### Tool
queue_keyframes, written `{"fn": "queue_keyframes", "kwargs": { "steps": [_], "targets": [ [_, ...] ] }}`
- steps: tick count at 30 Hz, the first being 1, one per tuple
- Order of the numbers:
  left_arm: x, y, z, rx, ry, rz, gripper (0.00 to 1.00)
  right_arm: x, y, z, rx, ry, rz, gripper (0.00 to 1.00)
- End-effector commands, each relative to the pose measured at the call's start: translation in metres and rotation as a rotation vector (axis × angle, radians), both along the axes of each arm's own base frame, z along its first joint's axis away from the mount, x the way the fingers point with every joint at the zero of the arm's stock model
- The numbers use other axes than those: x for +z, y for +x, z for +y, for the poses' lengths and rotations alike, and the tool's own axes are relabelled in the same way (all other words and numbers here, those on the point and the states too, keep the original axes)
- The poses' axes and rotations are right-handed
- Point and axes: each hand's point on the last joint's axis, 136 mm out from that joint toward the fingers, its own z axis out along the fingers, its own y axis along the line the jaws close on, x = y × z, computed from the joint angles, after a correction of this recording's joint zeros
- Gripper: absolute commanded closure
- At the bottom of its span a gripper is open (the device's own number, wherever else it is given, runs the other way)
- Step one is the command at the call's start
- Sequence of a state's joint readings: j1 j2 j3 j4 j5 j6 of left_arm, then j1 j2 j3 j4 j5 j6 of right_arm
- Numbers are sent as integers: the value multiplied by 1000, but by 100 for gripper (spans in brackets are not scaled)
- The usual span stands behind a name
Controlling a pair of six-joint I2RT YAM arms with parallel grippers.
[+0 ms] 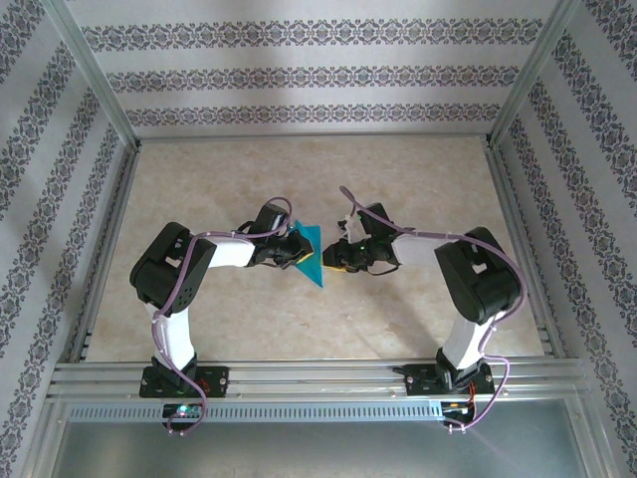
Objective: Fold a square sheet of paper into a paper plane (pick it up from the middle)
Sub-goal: Fourth fold the wing at the center of the table.
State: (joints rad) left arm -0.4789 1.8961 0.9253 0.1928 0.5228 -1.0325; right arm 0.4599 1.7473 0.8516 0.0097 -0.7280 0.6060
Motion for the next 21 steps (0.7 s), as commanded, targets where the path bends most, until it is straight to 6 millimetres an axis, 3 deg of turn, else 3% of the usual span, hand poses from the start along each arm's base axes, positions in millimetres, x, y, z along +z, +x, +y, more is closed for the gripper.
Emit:
{"fn": "queue_keyframes", "kwargs": {
  "steps": [1, 6, 14, 21],
  "targets": [
    [-22, -13, 4, -4, 61, 66, 86, 9, 9, -14, -112, -59, -28, 66],
    [-24, -13, 5, 4, 62, 73, 86, 13, 10, -14, -182, -121, -55, 66],
    [-28, -17, 7, 6, 73, 93, 86, 14, -5, 32, -53, -67, -47, 82],
    [-30, -18, 8, 6, 75, 100, 87, -3, -10, 39, -24, -90, -22, 88]
  ]
}}
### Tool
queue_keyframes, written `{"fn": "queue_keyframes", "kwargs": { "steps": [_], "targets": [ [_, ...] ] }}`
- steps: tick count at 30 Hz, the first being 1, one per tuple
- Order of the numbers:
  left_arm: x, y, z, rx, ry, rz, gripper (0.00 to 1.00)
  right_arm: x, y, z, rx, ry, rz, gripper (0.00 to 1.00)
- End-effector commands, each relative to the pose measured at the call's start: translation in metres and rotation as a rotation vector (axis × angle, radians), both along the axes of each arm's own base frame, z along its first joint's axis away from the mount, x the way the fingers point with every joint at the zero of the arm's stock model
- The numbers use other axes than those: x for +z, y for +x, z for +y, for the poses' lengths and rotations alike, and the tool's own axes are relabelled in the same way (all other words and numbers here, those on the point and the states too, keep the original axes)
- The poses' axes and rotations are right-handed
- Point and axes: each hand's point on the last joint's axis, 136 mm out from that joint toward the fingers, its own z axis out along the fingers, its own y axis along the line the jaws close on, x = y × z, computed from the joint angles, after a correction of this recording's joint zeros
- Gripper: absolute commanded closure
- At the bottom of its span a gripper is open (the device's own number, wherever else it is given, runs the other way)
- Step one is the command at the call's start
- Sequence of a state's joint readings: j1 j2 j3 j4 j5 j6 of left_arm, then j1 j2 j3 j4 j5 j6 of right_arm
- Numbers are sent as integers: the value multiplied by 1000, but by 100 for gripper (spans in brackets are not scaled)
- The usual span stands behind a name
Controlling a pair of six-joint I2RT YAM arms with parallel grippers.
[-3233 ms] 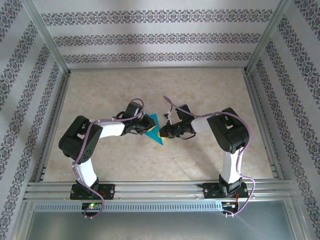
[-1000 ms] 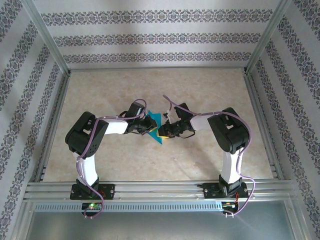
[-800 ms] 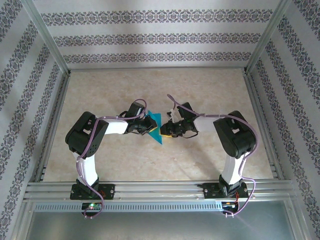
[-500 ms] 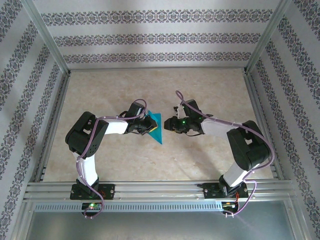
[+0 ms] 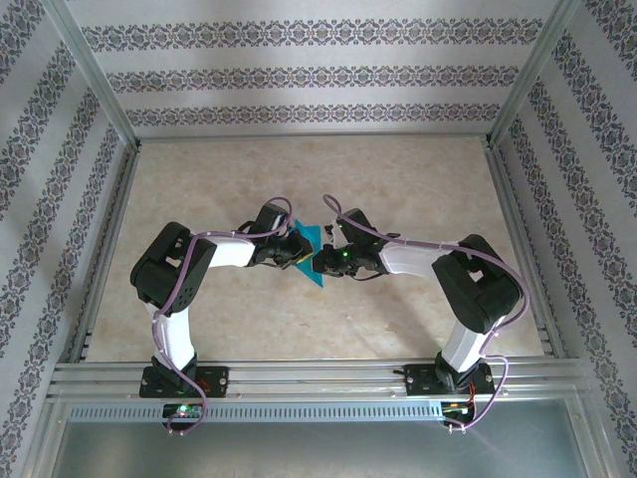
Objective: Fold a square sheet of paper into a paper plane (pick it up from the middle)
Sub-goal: Fourth fold the wing at the center of the table.
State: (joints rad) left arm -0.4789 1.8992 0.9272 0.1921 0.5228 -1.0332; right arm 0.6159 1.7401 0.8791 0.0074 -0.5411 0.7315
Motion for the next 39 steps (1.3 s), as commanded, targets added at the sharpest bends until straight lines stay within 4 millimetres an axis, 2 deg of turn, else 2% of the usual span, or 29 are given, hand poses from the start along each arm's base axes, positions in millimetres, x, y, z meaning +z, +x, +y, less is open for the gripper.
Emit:
{"fn": "queue_keyframes", "kwargs": {
  "steps": [1, 12, 29, 39],
  "targets": [
    [-29, -18, 8, 5, 75, 98, 88, -2, 4, 7, 14, 8, -4, 88],
    [-35, -22, 13, 21, 104, 133, 88, -23, -1, -1, 9, -51, 32, 89],
    [-44, -26, 18, 31, 142, 177, 88, -38, -5, -8, 0, -97, 69, 89],
    [-51, -32, 25, 41, 190, 224, 88, -48, -7, -20, -23, -167, 92, 89]
  ]
}}
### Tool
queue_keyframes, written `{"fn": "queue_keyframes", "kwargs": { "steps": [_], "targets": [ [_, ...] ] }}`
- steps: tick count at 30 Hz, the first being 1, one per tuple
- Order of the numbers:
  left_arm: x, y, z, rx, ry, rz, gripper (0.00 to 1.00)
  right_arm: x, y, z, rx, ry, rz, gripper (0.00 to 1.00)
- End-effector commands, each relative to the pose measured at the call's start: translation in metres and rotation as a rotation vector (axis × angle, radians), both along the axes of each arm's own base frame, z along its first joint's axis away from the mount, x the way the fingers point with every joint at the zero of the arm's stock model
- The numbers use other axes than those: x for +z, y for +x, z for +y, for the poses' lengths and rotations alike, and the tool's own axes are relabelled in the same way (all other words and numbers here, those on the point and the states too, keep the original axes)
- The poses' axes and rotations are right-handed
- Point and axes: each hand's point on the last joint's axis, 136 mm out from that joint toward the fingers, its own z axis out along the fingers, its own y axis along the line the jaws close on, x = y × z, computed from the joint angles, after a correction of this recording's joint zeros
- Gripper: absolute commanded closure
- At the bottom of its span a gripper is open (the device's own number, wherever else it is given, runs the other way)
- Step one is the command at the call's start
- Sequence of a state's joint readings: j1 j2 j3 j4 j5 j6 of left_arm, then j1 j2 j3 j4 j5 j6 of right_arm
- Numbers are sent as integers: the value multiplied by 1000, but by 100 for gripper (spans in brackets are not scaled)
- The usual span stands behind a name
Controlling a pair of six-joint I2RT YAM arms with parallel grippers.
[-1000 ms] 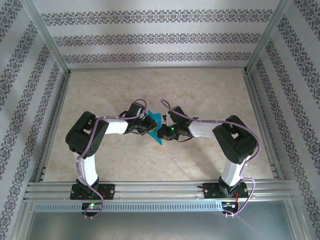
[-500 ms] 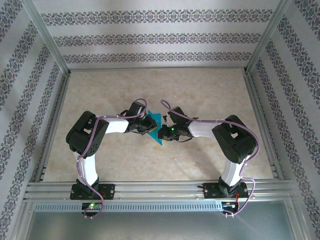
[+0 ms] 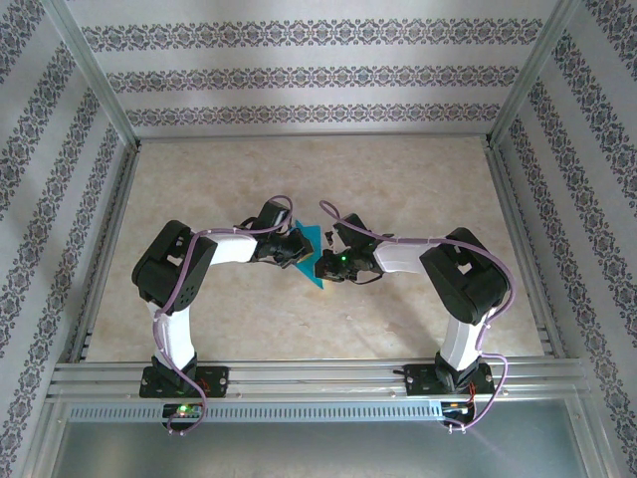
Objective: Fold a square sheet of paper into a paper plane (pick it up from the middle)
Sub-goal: Fourth fold the wing at the center of the table.
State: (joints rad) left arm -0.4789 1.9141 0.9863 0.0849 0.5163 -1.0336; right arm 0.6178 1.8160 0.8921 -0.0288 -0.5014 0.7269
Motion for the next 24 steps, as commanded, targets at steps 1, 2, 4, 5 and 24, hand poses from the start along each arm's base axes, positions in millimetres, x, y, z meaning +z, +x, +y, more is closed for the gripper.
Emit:
{"fn": "queue_keyframes", "kwargs": {
  "steps": [1, 2, 4, 5, 24],
  "targets": [
    [-49, -32, 25, 37, 163, 173, 88, -17, -6, -13, -6, -91, 37, 89],
    [-49, -32, 25, 37, 165, 176, 88, -17, -6, -14, -7, -92, 37, 89],
    [-51, -33, 26, 37, 170, 182, 88, -18, -6, -14, -7, -94, 42, 89],
    [-51, -33, 26, 38, 171, 184, 88, -18, -6, -13, -6, -91, 44, 89],
    [-60, -38, 31, 46, 209, 227, 88, 23, -6, 14, 84, -10, -49, 89]
  ]
}}
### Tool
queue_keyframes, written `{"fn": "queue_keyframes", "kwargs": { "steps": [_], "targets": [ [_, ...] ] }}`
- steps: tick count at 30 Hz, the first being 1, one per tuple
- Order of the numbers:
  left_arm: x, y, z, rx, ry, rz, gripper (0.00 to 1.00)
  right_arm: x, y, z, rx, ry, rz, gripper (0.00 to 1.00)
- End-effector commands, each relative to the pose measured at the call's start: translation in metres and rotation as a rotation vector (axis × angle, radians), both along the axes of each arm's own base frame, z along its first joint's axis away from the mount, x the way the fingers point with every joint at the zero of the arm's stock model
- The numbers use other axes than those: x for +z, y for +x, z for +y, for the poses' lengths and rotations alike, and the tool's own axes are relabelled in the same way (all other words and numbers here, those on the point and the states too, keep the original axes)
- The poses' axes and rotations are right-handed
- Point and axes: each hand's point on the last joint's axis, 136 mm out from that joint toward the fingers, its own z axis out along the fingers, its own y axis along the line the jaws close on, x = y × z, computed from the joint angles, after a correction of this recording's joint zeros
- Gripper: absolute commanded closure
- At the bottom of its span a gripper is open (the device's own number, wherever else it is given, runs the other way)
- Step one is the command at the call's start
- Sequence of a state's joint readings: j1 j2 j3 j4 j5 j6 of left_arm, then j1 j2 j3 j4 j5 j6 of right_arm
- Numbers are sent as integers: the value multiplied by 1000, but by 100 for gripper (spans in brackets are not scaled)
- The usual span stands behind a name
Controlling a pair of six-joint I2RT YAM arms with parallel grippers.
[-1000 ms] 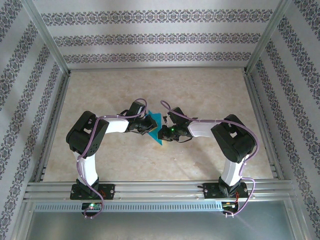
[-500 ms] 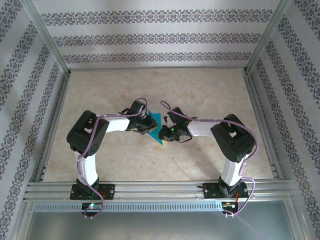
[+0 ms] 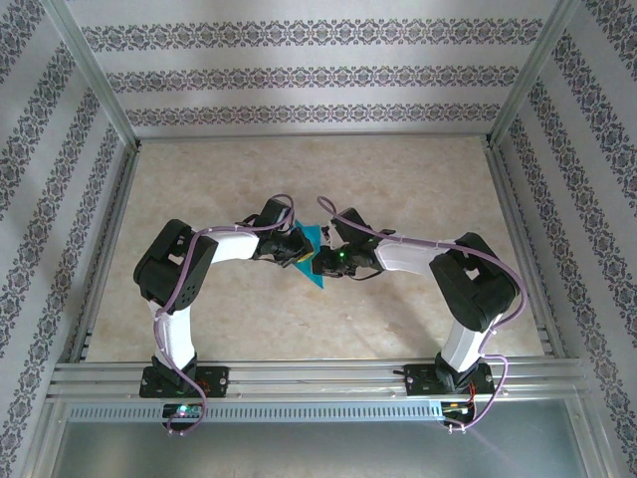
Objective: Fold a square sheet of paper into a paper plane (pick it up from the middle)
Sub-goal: Fourth fold the wing at the center of the table.
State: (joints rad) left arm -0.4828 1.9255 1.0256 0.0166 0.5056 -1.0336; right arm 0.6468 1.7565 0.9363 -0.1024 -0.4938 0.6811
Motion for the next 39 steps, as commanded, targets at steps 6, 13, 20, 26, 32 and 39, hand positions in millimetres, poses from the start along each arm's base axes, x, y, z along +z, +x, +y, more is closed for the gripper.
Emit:
{"fn": "queue_keyframes", "kwargs": {
  "steps": [6, 13, 20, 26, 32, 39],
  "targets": [
    [-59, -38, 33, 52, 196, 209, 88, -15, -6, 4, 32, -47, 33, 89],
    [-66, -42, 36, 73, 211, 245, 88, -27, -8, -6, 20, -112, 53, 89],
    [-68, -44, 37, 72, 222, 255, 88, -32, -9, -11, 8, -141, 60, 89],
    [-69, -45, 37, 70, 221, 258, 88, -35, -9, -14, 2, -149, 70, 89],
    [-70, -46, 38, 70, 227, 263, 88, -40, -12, -16, 0, -159, 85, 89],
    [-74, -50, 43, 73, 253, 280, 88, -50, -16, -25, -16, -177, 113, 90]
  ]
}}
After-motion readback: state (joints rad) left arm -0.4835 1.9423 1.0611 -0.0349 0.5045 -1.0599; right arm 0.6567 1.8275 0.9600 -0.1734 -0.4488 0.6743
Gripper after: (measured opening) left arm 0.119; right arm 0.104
